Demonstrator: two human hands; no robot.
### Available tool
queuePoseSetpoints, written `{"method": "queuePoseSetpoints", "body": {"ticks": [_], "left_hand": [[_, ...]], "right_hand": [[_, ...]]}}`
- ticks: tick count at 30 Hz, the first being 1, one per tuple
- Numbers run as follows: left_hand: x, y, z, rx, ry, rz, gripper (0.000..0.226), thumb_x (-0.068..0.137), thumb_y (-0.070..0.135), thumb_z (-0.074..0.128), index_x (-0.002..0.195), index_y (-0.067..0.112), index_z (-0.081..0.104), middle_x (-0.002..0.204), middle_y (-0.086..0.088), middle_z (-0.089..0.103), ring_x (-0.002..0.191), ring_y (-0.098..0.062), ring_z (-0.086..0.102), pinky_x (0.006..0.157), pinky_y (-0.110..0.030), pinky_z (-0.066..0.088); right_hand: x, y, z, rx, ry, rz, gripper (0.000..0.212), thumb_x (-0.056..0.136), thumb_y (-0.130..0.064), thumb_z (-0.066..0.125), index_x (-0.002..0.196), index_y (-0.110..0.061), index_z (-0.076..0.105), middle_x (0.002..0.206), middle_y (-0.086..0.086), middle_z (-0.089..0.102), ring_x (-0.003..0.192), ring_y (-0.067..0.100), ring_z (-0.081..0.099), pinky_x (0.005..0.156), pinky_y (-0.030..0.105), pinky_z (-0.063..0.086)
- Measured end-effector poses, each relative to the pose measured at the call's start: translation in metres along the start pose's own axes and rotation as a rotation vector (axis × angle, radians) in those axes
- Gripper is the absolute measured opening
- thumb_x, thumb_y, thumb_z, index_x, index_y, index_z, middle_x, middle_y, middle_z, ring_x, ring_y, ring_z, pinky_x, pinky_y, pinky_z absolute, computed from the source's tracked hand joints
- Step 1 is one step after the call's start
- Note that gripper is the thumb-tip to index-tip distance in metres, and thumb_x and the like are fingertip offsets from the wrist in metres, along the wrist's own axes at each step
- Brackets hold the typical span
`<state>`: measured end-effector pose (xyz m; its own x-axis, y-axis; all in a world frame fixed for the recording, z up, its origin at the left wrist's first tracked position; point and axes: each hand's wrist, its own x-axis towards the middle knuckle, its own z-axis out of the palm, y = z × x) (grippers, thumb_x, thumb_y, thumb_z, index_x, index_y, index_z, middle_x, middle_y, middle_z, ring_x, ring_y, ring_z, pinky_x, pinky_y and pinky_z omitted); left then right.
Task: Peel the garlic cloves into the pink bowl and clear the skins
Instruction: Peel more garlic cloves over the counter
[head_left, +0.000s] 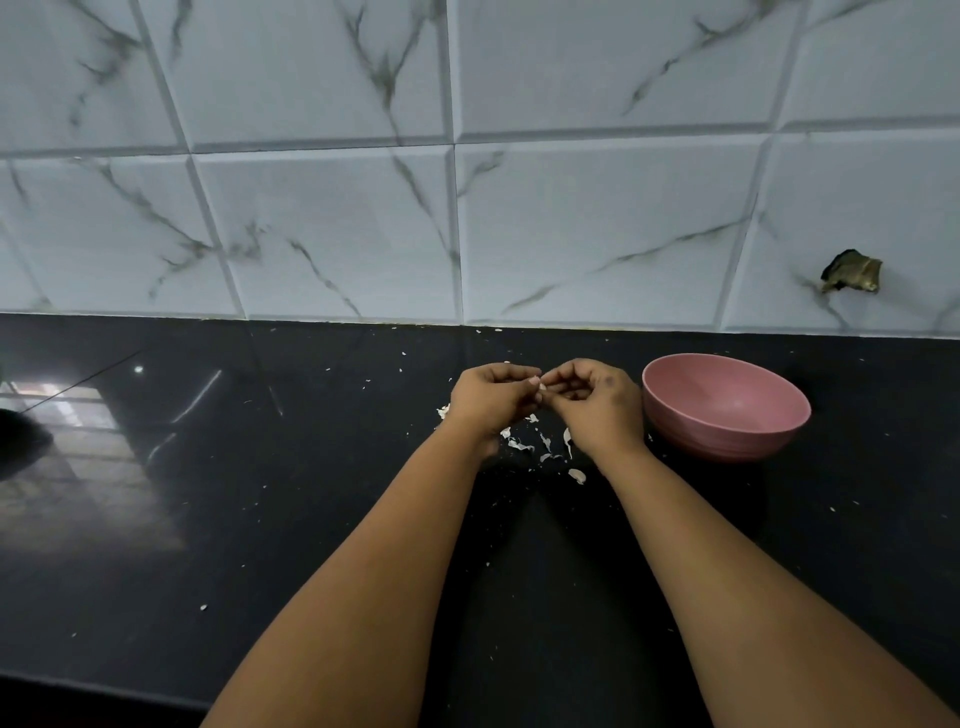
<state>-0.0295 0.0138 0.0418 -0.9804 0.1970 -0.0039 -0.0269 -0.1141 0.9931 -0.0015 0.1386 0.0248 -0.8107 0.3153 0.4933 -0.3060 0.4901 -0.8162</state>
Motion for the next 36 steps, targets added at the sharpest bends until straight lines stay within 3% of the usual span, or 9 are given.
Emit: {"method": "queuePoseSetpoints", "body": {"ticks": [4, 8, 17, 24, 30, 33, 36], "left_hand": [[0.001, 0.002, -0.003, -0.111, -0.036, -0.004, 0.011, 0.088, -0.006, 0.062, 0.092, 0.001, 0.069, 0.082, -0.012, 0.069, 0.075, -0.016, 0.069, 0.074, -0.02, 0.058], [0.0, 0.002, -0.001, -0.113, -0.043, 0.025, 0.012, 0.089, -0.009, 0.059, 0.092, -0.001, 0.069, 0.086, -0.014, 0.07, 0.081, -0.019, 0.069, 0.076, -0.021, 0.058], [-0.002, 0.003, 0.0, -0.148, 0.015, 0.068, 0.013, 0.088, -0.008, 0.061, 0.101, -0.006, 0.066, 0.087, -0.016, 0.068, 0.076, -0.018, 0.067, 0.071, -0.019, 0.058], [-0.003, 0.001, 0.002, 0.103, 0.122, 0.135, 0.006, 0.087, -0.002, 0.067, 0.085, 0.004, 0.068, 0.077, -0.012, 0.071, 0.068, -0.014, 0.07, 0.069, -0.022, 0.058], [-0.004, 0.001, 0.003, 0.298, 0.196, 0.179, 0.016, 0.087, 0.003, 0.066, 0.078, 0.015, 0.071, 0.077, -0.007, 0.073, 0.075, -0.021, 0.073, 0.08, -0.04, 0.06], [-0.006, 0.003, 0.004, 0.473, 0.236, 0.265, 0.024, 0.085, 0.006, 0.064, 0.071, 0.025, 0.066, 0.074, 0.002, 0.071, 0.076, -0.018, 0.071, 0.078, -0.036, 0.059], [-0.01, 0.006, 0.006, 0.605, 0.26, 0.308, 0.018, 0.084, 0.006, 0.059, 0.08, 0.019, 0.069, 0.077, 0.001, 0.07, 0.081, -0.018, 0.067, 0.078, -0.029, 0.054]], "right_hand": [[0.001, 0.001, 0.001, 0.013, 0.043, 0.022, 0.004, 0.081, -0.016, 0.076, 0.082, -0.019, 0.075, 0.076, -0.008, 0.072, 0.071, 0.002, 0.067, 0.068, 0.014, 0.051], [0.003, 0.003, -0.001, -0.032, 0.045, 0.01, 0.005, 0.082, -0.019, 0.074, 0.082, -0.024, 0.073, 0.076, -0.009, 0.071, 0.073, 0.004, 0.068, 0.07, 0.018, 0.053], [0.002, 0.005, 0.007, 0.081, -0.017, 0.036, 0.015, 0.081, -0.011, 0.075, 0.095, -0.014, 0.075, 0.084, -0.002, 0.073, 0.076, 0.01, 0.069, 0.069, 0.015, 0.052], [0.003, 0.004, 0.004, 0.108, 0.008, 0.028, 0.027, 0.073, 0.0, 0.078, 0.092, -0.018, 0.07, 0.08, -0.003, 0.07, 0.072, 0.007, 0.065, 0.071, 0.017, 0.054], [0.0, 0.0, 0.004, 0.071, -0.009, 0.003, 0.026, 0.073, -0.005, 0.08, 0.087, -0.024, 0.069, 0.075, -0.013, 0.068, 0.062, -0.004, 0.064, 0.064, 0.012, 0.051], [-0.001, -0.003, 0.005, 0.116, -0.028, -0.001, 0.023, 0.074, -0.001, 0.079, 0.088, -0.018, 0.071, 0.074, -0.012, 0.068, 0.061, -0.006, 0.064, 0.061, 0.008, 0.049], [-0.002, -0.002, 0.006, 0.159, -0.036, 0.018, 0.021, 0.074, -0.003, 0.08, 0.092, -0.011, 0.073, 0.075, -0.006, 0.07, 0.065, -0.002, 0.066, 0.067, 0.013, 0.054]]}}
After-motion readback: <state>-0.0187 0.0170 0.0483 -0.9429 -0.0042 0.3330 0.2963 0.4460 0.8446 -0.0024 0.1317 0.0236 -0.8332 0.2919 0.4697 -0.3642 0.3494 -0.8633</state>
